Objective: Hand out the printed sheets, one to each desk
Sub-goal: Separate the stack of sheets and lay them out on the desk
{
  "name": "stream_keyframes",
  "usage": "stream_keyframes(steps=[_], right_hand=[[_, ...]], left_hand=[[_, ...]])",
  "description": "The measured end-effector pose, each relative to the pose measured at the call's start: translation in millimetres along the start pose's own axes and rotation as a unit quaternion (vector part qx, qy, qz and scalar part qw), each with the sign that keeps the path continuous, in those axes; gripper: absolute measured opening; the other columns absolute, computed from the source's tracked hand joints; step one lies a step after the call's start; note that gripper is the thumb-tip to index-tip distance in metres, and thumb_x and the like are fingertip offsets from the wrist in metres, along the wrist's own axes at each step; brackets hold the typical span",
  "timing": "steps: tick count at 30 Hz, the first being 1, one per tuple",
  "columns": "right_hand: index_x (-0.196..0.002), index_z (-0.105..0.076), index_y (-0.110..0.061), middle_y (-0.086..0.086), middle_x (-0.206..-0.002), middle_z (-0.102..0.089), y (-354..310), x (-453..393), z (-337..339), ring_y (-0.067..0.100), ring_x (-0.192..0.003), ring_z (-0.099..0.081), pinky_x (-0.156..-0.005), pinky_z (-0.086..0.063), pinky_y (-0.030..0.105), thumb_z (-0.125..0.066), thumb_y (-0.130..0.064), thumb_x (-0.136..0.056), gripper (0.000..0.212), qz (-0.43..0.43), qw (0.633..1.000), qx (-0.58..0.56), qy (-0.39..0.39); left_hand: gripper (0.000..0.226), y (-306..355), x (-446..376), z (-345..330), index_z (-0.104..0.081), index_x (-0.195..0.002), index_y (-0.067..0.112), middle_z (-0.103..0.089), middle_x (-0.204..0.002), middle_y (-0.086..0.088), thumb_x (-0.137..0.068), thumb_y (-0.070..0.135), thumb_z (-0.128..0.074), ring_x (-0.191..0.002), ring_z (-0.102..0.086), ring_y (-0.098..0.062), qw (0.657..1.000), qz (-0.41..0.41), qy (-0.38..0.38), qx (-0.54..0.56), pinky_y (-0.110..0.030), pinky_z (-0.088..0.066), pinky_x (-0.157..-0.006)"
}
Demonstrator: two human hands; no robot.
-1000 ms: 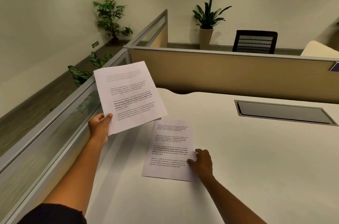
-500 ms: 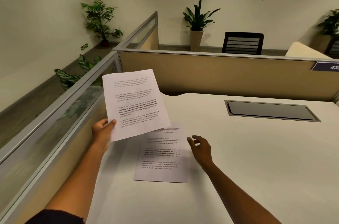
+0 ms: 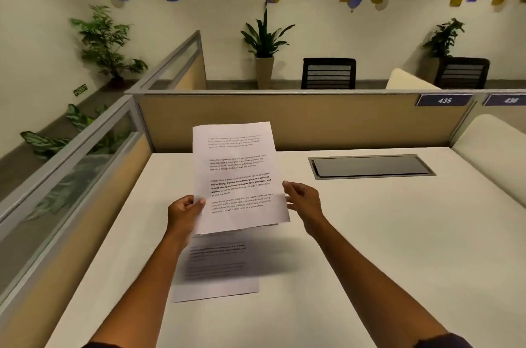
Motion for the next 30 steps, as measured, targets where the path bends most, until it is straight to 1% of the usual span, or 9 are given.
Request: stream_keyframes(steps=[2, 5, 7, 10, 16, 20, 24, 28, 30], right_hand=[[-0.113, -0.071, -0.011, 0.004, -0.110, -0.073, 6, -1, 20, 0.024, -0.100, -0.069, -0.084, -0.060, 0.040, -0.072, -0.037, -0.085, 0.039, -0.001, 1.000, 0.004, 0.024], [-0.110, -0.071, -0.008, 0.007, -0.107, -0.074, 16, 0, 57, 0.025, -0.098, -0.070, -0.092, -0.057, 0.047, -0.075, -0.025, -0.084, 0.031, -0.011, 0.997, 0.022, 0.069], [-0.105, -0.072, -0.007, 0.006, -0.102, -0.074, 21, 2, 79, 0.025, -0.094, -0.070, -0.091, -0.057, 0.047, -0.075, -0.019, -0.084, 0.024, -0.021, 0.995, 0.032, 0.090], [-0.095, -0.073, -0.012, 0.004, -0.096, -0.074, 23, 7, 113, 0.022, -0.088, -0.070, -0.089, -0.058, 0.045, -0.075, -0.017, -0.083, 0.013, -0.024, 0.991, 0.050, 0.119], [-0.093, -0.075, -0.013, 0.001, -0.091, -0.075, 29, 9, 167, 0.020, -0.086, -0.071, -0.087, -0.059, 0.040, -0.076, -0.019, -0.082, 0.012, -0.029, 0.986, 0.051, 0.159], [-0.095, -0.075, -0.012, 0.000, -0.089, -0.074, 31, 8, 192, 0.020, -0.084, -0.071, -0.085, -0.059, 0.039, -0.076, -0.020, -0.082, 0.014, -0.031, 0.983, 0.045, 0.178], [-0.094, -0.075, -0.011, 0.003, -0.092, -0.075, 36, 6, 212, 0.022, -0.084, -0.070, -0.085, -0.058, 0.038, -0.075, -0.018, -0.083, 0.013, -0.034, 0.981, 0.045, 0.188], [-0.098, -0.076, -0.008, 0.005, -0.096, -0.076, 46, 5, 226, 0.022, -0.085, -0.070, -0.086, -0.057, 0.036, -0.075, -0.017, -0.083, 0.017, -0.046, 0.979, 0.051, 0.190], [-0.098, -0.076, -0.008, 0.005, -0.096, -0.076, 52, 4, 231, 0.023, -0.086, -0.069, -0.085, -0.055, 0.034, -0.075, -0.017, -0.082, 0.018, -0.050, 0.979, 0.056, 0.188]], left_hand=[[0.009, -4, 5, -23, -0.067, -0.096, -0.001, -0.070, -0.096, -0.016, -0.090, 0.006, -0.065, -0.087, -0.065, -0.027, 1.000, 0.003, -0.018, -0.007, -0.038, -0.052, -0.086], [0.006, -12, 14, -58, -0.068, -0.091, 0.003, -0.072, -0.092, -0.013, -0.090, 0.008, -0.066, -0.086, -0.066, -0.027, 0.999, 0.014, -0.045, -0.013, -0.035, -0.053, -0.081], [0.004, -17, 20, -77, -0.069, -0.088, 0.005, -0.072, -0.092, -0.013, -0.089, 0.008, -0.067, -0.087, -0.067, -0.028, 0.998, 0.018, -0.058, -0.017, -0.037, -0.055, -0.081], [0.004, -22, 29, -107, -0.069, -0.086, 0.006, -0.072, -0.093, -0.014, -0.089, 0.009, -0.068, -0.088, -0.067, -0.030, 0.996, 0.021, -0.079, -0.026, -0.044, -0.054, -0.087], [0.009, -22, 44, -153, -0.068, -0.092, -0.001, -0.071, -0.100, -0.023, -0.089, 0.008, -0.067, -0.088, -0.067, -0.033, 0.995, 0.028, -0.092, -0.024, -0.050, -0.054, -0.089], [0.009, -23, 46, -160, -0.069, -0.091, 0.001, -0.072, -0.098, -0.021, -0.088, 0.010, -0.068, -0.091, -0.068, -0.037, 0.997, 0.029, -0.073, -0.027, -0.051, -0.056, -0.089], [0.006, -23, 42, -150, -0.068, -0.087, 0.005, -0.072, -0.089, -0.012, -0.087, 0.011, -0.070, -0.086, -0.069, -0.031, 0.998, 0.033, -0.042, -0.032, -0.045, -0.057, -0.086], [0.008, -22, 34, -123, -0.069, -0.085, 0.006, -0.071, -0.086, -0.010, -0.086, 0.013, -0.071, -0.084, -0.066, -0.029, 0.999, 0.024, 0.001, -0.039, -0.036, -0.056, -0.080], [0.011, -20, 31, -107, -0.069, -0.087, 0.004, -0.069, -0.087, -0.011, -0.086, 0.014, -0.071, -0.085, -0.064, -0.027, 0.999, 0.019, 0.021, -0.046, -0.035, -0.053, -0.082]])
Point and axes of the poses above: each hand's wrist, its own x-axis away from the middle knuckle, its own z-axis out of the back of the hand, y = z × x, the point moved 8 cm from there along -x, towards the middle knuckle
